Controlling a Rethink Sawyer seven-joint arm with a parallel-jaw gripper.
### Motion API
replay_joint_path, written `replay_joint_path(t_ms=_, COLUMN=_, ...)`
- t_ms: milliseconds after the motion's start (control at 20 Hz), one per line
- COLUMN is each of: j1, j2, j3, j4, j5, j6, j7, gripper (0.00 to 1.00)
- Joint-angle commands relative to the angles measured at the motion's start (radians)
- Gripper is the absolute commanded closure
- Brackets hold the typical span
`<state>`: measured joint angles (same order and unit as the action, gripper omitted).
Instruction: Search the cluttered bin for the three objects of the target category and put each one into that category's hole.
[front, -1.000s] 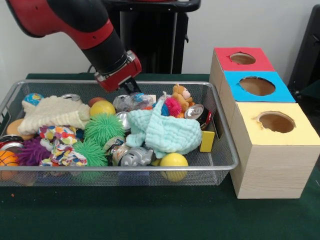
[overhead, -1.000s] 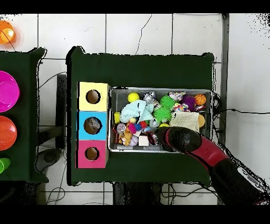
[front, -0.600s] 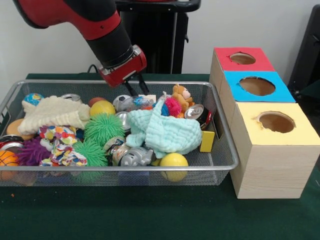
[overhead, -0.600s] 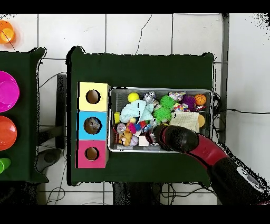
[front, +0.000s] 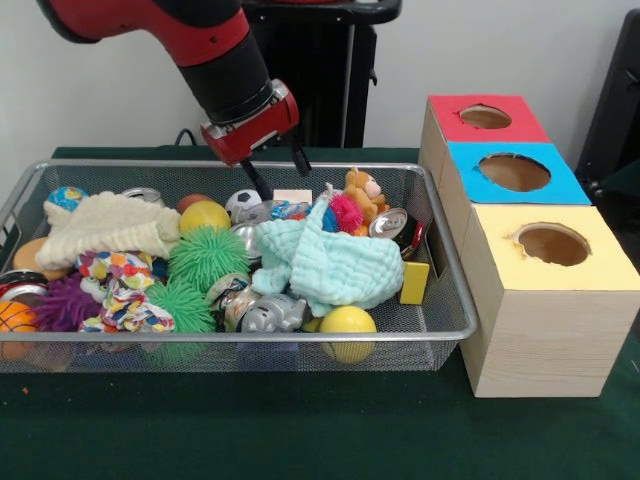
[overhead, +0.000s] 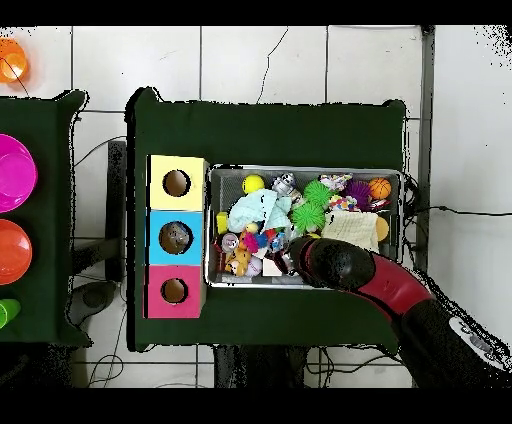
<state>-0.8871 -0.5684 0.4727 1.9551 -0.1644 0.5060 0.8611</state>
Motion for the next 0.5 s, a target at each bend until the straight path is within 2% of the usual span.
replay_joint_path(t_ms=50, j1=0.016, j2=-0.042, j3=-0.010, j4=-0.004, j5=0.032, j6=-0.056, j7=0.220, gripper=0.00)
replay_joint_path(t_ms=300, j1=0.055, j2=-0.058, j3=-0.042, j4=-0.035, j5=0.049, j6=-0.038, j7=0.256, gripper=0.00)
replay_joint_path(t_ms=500, j1=0.085, j2=-0.079, j3=-0.054, j4=-0.074, j5=0.045, j6=-0.008, j7=0.241, gripper=0.00)
